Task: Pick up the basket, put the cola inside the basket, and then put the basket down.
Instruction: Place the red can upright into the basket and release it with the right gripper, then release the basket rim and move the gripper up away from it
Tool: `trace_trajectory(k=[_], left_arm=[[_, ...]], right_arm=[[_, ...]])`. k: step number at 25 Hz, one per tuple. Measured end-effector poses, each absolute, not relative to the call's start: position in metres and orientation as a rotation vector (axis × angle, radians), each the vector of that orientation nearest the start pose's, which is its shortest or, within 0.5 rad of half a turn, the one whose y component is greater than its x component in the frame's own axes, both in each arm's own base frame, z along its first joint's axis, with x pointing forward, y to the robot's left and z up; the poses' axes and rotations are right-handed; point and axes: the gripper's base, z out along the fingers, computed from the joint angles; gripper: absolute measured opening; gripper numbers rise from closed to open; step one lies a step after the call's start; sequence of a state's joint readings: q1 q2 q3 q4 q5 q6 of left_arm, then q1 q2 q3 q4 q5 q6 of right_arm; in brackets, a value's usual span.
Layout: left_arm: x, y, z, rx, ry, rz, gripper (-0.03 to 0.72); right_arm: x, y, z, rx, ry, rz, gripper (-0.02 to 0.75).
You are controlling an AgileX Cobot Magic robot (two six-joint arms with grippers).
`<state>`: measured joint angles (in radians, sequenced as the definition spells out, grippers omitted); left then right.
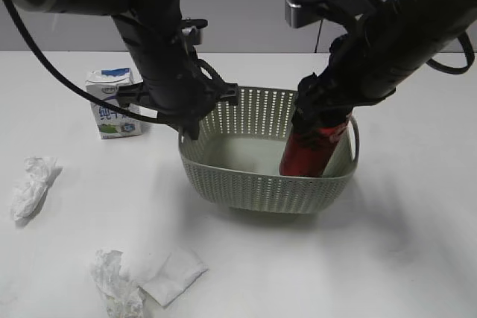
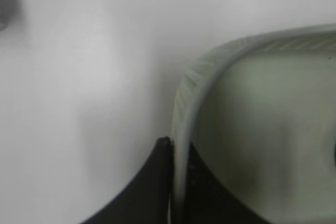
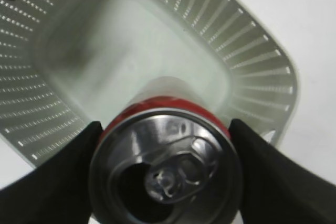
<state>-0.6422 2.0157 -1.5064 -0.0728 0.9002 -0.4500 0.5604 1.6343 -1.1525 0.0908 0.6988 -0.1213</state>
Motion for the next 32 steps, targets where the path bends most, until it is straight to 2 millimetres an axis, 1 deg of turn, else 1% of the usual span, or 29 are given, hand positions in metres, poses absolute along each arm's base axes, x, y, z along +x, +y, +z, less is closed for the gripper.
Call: trace_trajectory(k=[1, 2, 3, 6, 9, 10, 11, 13, 15, 16, 18, 20, 23, 26, 28, 29, 30, 31, 32], left_arm=[[0.33, -0.254, 0.191, 0.219, 2.945, -0.282, -0.003], [0.33, -0.254, 0.191, 0.216, 2.947, -0.287, -0.003], [0.33, -0.254, 0.19, 0.219, 2.949, -0.285, -0.003], [0.33, -0.254, 0.19, 0.22, 2.952, -0.283, -0.003], [0.331, -0.253, 0.19, 0.214, 2.951, -0.283, -0.003], [0.332, -0.252, 0.19, 0.207, 2.947, -0.286, -0.003], [0.334, -0.249, 0.19, 0.19, 2.944, -0.292, -0.003], [0.343, -0.241, 0.191, 0.135, 2.936, -0.312, -0.003], [0.357, -0.23, 0.19, 0.062, 2.933, -0.324, -0.003], [0.366, -0.225, 0.191, 0.035, 2.924, -0.329, -0.003], [0.384, -0.221, 0.19, 0.004, 2.905, -0.331, -0.003], [0.399, -0.224, 0.192, -0.001, 2.875, -0.343, -0.003], [0.415, -0.234, 0.186, 0.007, 2.868, -0.355, -0.003], [0.422, -0.239, 0.168, 0.045, 2.901, -0.337, -0.001], [0.423, -0.24, 0.164, 0.086, 2.907, -0.34, 0.011], [0.423, -0.241, 0.164, 0.092, 2.909, -0.346, 0.032], [0.423, -0.241, 0.164, 0.098, 2.911, -0.352, 0.07], [0.422, -0.242, 0.163, 0.1, 2.925, -0.353, 0.116], [0.421, -0.242, 0.162, 0.103, 2.936, -0.351, 0.189]], right_arm=[[0.284, 0.184, 0.245, -0.825, 2.55, 0.241, 0.55], [0.284, 0.184, 0.245, -0.823, 2.545, 0.242, 0.601], [0.284, 0.185, 0.246, -0.821, 2.539, 0.244, 0.626], [0.287, 0.187, 0.255, -0.813, 2.53, 0.251, 0.629], [0.298, 0.186, 0.283, -0.765, 2.502, 0.255, 0.629], [0.304, 0.184, 0.296, -0.742, 2.485, 0.25, 0.629], [0.312, 0.176, 0.308, -0.7, 2.471, 0.245, 0.629], [0.327, 0.153, 0.331, -0.594, 2.457, 0.226, 0.629], [0.341, 0.121, 0.35, -0.473, 2.466, 0.19, 0.628], [0.345, 0.105, 0.357, -0.418, 2.475, 0.172, 0.627], [0.344, 0.079, 0.363, -0.345, 2.518, 0.136, 0.627], [0.338, 0.063, 0.365, -0.308, 2.555, 0.112, 0.627], [0.317, 0.049, 0.363, -0.283, 2.577, 0.077, 0.624], [0.279, 0.042, 0.366, -0.285, 2.565, 0.06, 0.616], [0.253, 0.038, 0.365, -0.282, 2.542, 0.061, 0.61], [0.239, 0.036, 0.364, -0.28, 2.526, 0.061, 0.608], [0.227, 0.035, 0.359, -0.279, 2.522, 0.061, 0.607], [0.214, 0.033, 0.359, -0.277, 2.498, 0.06, 0.606], [0.2, 0.031, 0.355, -0.276, 2.485, 0.057, 0.607]])
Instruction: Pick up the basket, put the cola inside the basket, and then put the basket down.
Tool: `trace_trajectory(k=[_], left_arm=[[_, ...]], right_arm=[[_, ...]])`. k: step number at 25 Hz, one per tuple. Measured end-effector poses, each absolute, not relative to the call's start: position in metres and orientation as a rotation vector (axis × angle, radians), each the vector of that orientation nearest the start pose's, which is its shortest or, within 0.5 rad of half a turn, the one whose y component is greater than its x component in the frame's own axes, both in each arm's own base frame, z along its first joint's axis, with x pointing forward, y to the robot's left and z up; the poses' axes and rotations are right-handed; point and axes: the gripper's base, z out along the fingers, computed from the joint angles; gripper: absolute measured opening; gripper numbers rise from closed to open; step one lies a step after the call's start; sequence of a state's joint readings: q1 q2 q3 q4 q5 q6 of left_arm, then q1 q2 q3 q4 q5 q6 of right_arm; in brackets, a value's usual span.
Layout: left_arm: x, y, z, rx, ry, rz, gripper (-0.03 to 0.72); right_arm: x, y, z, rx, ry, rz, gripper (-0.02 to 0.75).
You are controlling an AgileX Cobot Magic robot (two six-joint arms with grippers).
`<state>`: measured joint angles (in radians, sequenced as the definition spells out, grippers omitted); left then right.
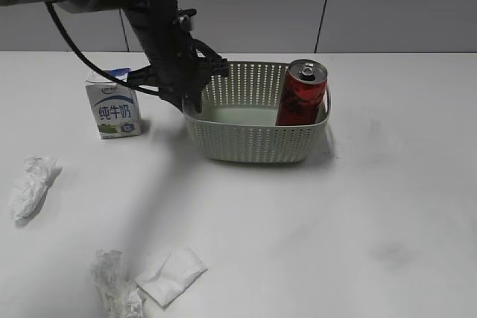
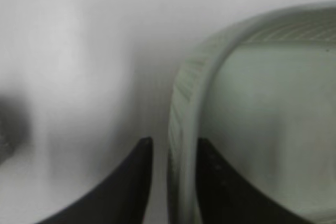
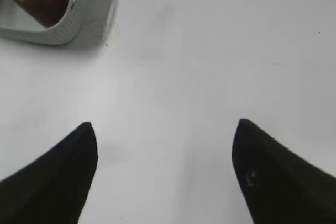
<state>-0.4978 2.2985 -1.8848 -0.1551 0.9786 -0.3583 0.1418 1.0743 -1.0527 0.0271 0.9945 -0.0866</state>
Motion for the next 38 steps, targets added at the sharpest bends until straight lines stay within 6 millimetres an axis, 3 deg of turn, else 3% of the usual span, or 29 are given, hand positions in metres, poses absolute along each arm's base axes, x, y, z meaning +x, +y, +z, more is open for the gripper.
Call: trace_trajectory(k=[4, 6, 10, 13, 17, 22, 25, 29, 33, 38], left_arm=[[0.418, -0.241, 0.166, 0.141, 2.948, -0.347, 0.57], [0.416, -0.238, 0.179, 0.178, 2.934, -0.354, 0.641], [0.411, -0.22, 0.237, 0.256, 2.838, -0.386, 0.677], [0.406, -0.189, 0.287, 0.273, 2.74, -0.392, 0.679], [0.398, -0.128, 0.338, 0.266, 2.666, -0.319, 0.669], [0.391, -0.048, 0.372, 0.155, 2.613, -0.174, 0.65], [0.374, -0.018, 0.383, 0.097, 2.599, -0.122, 0.643], [0.334, 0.002, 0.386, 0.07, 2.624, -0.096, 0.635], [0.282, 0.017, 0.365, -0.004, 2.707, -0.099, 0.624], [0.206, 0.011, 0.332, -0.004, 2.747, -0.107, 0.607]], right_arm=[[0.152, 0.024, 0.331, -0.27, 2.437, 0.058, 0.601], [0.131, 0.021, 0.316, -0.266, 2.406, 0.059, 0.595], [0.091, 0.015, 0.28, -0.257, 2.329, 0.058, 0.594], [0.069, 0.012, 0.265, -0.25, 2.264, 0.06, 0.594], [0.049, 0.009, 0.273, -0.234, 2.108, 0.064, 0.592], [0.03, 0.006, 0.264, -0.241, 2.133, 0.06, 0.571], [0.022, 0.005, 0.262, -0.237, 2.088, 0.06, 0.566], [0.015, 0.004, 0.262, -0.232, 2.043, 0.061, 0.561], [0.015, 0.004, 0.262, -0.231, 2.039, 0.061, 0.552], [0.015, 0.004, 0.262, -0.231, 2.039, 0.061, 0.552]])
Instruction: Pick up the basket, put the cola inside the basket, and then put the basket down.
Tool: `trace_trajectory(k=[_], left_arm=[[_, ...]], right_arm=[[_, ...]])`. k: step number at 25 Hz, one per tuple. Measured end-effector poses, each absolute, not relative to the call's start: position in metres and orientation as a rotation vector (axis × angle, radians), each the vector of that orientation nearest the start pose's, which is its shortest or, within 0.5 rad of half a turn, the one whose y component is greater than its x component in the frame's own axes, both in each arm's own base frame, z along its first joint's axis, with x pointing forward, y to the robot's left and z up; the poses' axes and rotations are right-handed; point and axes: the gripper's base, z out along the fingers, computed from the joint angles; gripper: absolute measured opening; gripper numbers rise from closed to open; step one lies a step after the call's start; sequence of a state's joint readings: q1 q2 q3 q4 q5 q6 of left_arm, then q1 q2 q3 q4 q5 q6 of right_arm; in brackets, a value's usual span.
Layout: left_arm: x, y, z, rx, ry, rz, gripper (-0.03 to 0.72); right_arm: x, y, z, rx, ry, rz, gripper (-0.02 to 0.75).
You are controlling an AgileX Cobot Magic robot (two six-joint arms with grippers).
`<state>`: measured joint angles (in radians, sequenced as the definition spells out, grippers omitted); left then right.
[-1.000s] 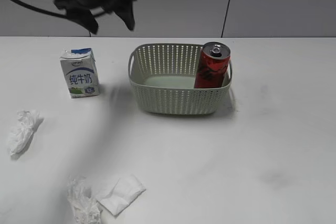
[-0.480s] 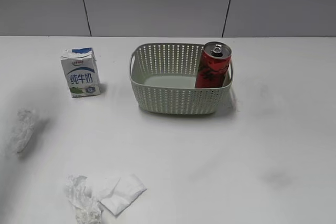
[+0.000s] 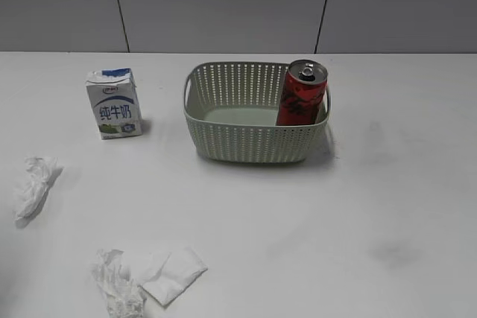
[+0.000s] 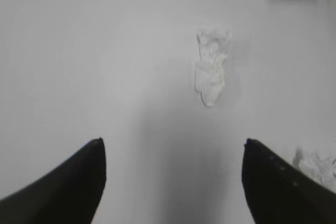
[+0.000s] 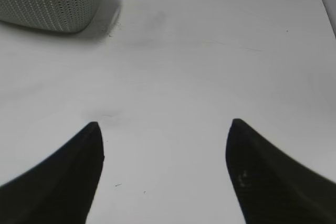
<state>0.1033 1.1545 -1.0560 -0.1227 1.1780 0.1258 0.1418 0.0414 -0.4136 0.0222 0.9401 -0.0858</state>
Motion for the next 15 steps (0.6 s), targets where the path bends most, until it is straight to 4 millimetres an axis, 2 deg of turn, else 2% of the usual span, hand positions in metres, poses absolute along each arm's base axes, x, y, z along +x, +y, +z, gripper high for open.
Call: trace_trajectory(k=[5, 8, 12, 15], left_arm=[[0.134, 0.004, 0.311, -0.003, 2.68, -0.096, 0.596], [0.098, -0.001, 0.302, 0.002, 2.611, -0.093, 0.594], [0.06, -0.006, 0.291, 0.01, 2.49, -0.091, 0.594], [0.039, -0.008, 0.281, 0.015, 2.392, -0.075, 0.594]], right_arm=[[0.015, 0.004, 0.262, -0.231, 2.038, 0.061, 0.552], [0.014, 0.004, 0.262, -0.229, 2.037, 0.062, 0.552], [0.014, 0.004, 0.262, -0.229, 2.036, 0.062, 0.552], [0.014, 0.004, 0.262, -0.229, 2.036, 0.062, 0.552]])
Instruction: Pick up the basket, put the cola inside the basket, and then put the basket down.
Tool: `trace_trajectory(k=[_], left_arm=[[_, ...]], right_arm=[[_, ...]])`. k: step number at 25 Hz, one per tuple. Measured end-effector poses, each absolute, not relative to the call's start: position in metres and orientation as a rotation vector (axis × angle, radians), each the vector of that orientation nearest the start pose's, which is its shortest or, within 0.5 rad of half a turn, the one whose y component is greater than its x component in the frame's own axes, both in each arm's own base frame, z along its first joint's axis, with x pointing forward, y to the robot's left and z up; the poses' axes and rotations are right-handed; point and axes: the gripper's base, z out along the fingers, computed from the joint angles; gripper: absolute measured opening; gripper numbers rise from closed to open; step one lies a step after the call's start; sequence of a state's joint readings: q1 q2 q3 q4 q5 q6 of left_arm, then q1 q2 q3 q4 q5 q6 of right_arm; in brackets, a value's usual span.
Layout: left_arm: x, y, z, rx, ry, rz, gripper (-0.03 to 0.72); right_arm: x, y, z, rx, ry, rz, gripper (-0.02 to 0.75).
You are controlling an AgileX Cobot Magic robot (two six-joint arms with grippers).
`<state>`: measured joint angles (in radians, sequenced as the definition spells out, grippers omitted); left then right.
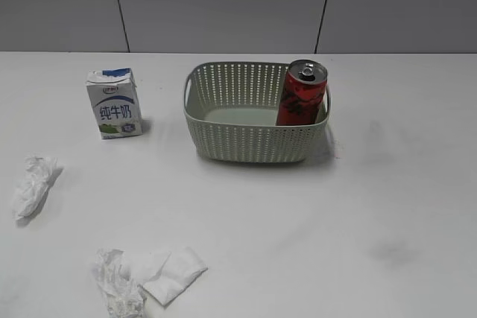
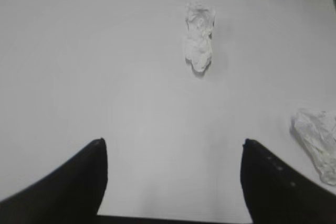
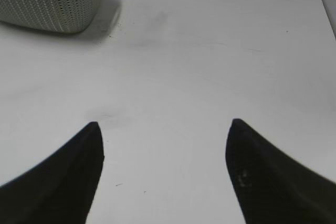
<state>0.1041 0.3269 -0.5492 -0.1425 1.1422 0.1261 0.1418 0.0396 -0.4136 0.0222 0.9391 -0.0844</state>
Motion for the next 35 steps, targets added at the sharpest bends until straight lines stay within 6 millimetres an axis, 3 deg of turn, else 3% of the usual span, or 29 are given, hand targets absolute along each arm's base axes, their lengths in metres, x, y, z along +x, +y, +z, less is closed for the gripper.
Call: trace_trajectory(k=[8, 35], left_arm=[[-0.001, -0.012, 0.276, 0.03, 2.098, -0.04, 0.587], [-0.004, -0.013, 0.275, 0.111, 2.084, -0.099, 0.573]], right_arm=[[0.015, 0.004, 0.262, -0.229, 2.036, 0.061, 0.552], [0.008, 0.003, 0.262, -0.222, 1.995, 0.066, 0.55]])
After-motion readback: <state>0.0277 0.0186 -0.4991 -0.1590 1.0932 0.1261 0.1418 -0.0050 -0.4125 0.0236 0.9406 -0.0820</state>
